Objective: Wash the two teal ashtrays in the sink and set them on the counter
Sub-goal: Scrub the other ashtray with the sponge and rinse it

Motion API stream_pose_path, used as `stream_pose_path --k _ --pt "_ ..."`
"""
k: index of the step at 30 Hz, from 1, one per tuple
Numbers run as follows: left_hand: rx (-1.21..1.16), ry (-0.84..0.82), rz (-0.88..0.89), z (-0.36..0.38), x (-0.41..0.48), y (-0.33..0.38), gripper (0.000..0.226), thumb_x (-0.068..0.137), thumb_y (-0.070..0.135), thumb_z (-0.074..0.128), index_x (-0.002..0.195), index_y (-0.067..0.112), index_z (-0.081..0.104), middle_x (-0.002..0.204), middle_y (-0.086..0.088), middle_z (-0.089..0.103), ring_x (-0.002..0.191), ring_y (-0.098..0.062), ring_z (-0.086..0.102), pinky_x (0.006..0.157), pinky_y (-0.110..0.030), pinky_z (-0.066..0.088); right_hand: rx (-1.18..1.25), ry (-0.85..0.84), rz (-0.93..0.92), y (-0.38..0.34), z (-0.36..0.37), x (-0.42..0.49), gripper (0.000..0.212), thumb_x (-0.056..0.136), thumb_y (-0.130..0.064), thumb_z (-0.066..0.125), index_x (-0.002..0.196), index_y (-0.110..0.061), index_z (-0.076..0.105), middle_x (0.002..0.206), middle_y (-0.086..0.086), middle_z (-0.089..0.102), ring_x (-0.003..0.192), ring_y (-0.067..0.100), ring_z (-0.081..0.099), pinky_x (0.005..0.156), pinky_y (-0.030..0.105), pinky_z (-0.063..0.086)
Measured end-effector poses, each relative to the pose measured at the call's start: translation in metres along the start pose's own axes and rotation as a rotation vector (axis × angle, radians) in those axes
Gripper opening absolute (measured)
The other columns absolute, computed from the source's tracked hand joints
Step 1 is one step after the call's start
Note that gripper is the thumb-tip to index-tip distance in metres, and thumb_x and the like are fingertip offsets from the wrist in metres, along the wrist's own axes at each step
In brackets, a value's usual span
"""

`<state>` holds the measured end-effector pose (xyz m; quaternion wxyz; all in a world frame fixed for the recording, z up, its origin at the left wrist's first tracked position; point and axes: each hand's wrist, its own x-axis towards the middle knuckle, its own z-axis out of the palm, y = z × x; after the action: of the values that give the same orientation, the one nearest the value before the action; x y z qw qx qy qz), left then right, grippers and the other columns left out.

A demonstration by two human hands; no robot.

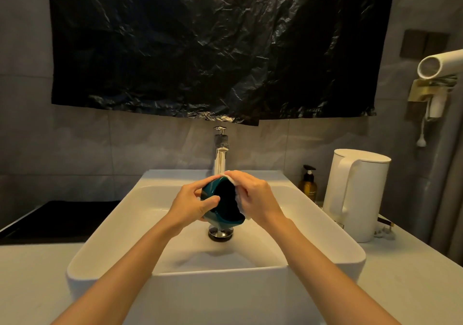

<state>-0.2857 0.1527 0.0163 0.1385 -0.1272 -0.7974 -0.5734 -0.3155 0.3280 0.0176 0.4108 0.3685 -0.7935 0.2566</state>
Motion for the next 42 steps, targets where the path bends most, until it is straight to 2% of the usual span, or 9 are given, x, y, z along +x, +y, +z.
stream_pose_path --k 7,12,16,19,25,29,32,35,42 --pt "-0.013 -0.055 -0.009 0.0 -0.001 -0.001 0.042 0.088 0.01 0.062 0.116 0.041 0.055 0.101 0.009 0.06 0.094 -0.02 0.058 0.057 -0.026 0.057 -0.291 0.093 -0.078 0.011 0.007 0.003 0.011 0.083 -0.028 0.072 0.092 -0.021 0.073 0.07 -0.006 0.071 0.053 0.012 0.063 0.052 0.015 0.048" --pt "-0.07 -0.049 -0.057 -0.002 0.0 -0.001 0.043 0.089 0.008 0.059 0.118 0.039 0.054 0.099 0.006 0.061 0.089 -0.017 0.06 0.055 -0.025 0.056 0.337 -0.041 0.426 -0.005 0.001 0.001 0.035 0.101 -0.036 0.039 0.125 -0.029 0.063 0.108 -0.002 0.07 0.097 0.009 0.061 0.085 0.022 0.051" --pt "0.0 -0.034 -0.07 -0.003 0.001 -0.004 0.048 0.087 0.01 0.063 0.126 0.036 0.053 0.1 0.007 0.059 0.09 -0.015 0.058 0.057 -0.027 0.057 0.336 -0.31 0.361 -0.011 0.006 -0.003 0.049 0.1 -0.019 0.034 0.149 -0.026 0.03 0.148 -0.003 0.04 0.132 0.011 0.037 0.108 0.027 0.035" --pt "0.069 -0.033 -0.044 -0.005 0.0 -0.007 0.05 0.085 0.013 0.065 0.128 0.037 0.053 0.106 0.005 0.059 0.097 -0.018 0.057 0.062 -0.03 0.059 0.283 -0.349 0.354 -0.003 0.005 -0.005 0.058 0.098 -0.009 0.043 0.151 -0.025 0.024 0.142 0.002 0.046 0.126 0.017 0.045 0.102 0.028 0.041" --pt "0.051 -0.135 -0.044 0.001 -0.002 -0.001 0.043 0.089 0.013 0.06 0.119 0.042 0.055 0.103 0.008 0.062 0.093 -0.015 0.059 0.059 -0.026 0.057 -0.186 -0.263 0.337 0.002 -0.004 0.001 0.042 0.077 -0.032 0.074 0.116 -0.023 0.063 0.103 0.007 0.071 0.093 0.032 0.063 0.08 0.036 0.05" --pt "0.027 -0.133 -0.085 0.001 -0.001 0.001 0.038 0.091 0.014 0.058 0.12 0.038 0.056 0.105 0.002 0.063 0.094 -0.019 0.061 0.059 -0.028 0.059 -0.445 -0.323 0.346 -0.005 -0.006 0.006 0.037 0.089 -0.046 0.058 0.105 -0.013 0.061 0.099 0.012 0.069 0.091 0.034 0.061 0.073 0.035 0.044" --pt "0.045 -0.121 -0.113 0.0 -0.002 -0.001 0.037 0.09 0.013 0.06 0.119 0.036 0.058 0.107 -0.002 0.063 0.096 -0.023 0.061 0.059 -0.03 0.059 -0.161 -0.367 0.43 -0.008 0.0 0.0 0.019 0.095 -0.022 0.05 0.109 -0.013 0.06 0.105 0.01 0.067 0.093 0.028 0.059 0.073 0.031 0.043" --pt "0.046 -0.108 -0.123 -0.001 -0.003 -0.002 0.039 0.088 0.011 0.06 0.118 0.036 0.059 0.104 -0.004 0.065 0.093 -0.023 0.063 0.058 -0.032 0.059 0.139 -0.418 0.597 -0.005 0.005 -0.002 0.032 0.088 -0.003 0.051 0.117 -0.015 0.058 0.111 0.006 0.062 0.098 0.021 0.055 0.078 0.028 0.043" --pt "0.029 -0.123 -0.134 0.003 -0.001 -0.001 0.039 0.088 0.011 0.06 0.12 0.033 0.059 0.107 -0.007 0.065 0.093 -0.024 0.064 0.06 -0.032 0.059 0.012 -0.367 0.594 0.002 0.007 -0.005 0.009 0.081 -0.008 0.058 0.074 -0.014 0.058 0.085 0.013 0.066 0.081 0.033 0.06 0.069 0.04 0.05"
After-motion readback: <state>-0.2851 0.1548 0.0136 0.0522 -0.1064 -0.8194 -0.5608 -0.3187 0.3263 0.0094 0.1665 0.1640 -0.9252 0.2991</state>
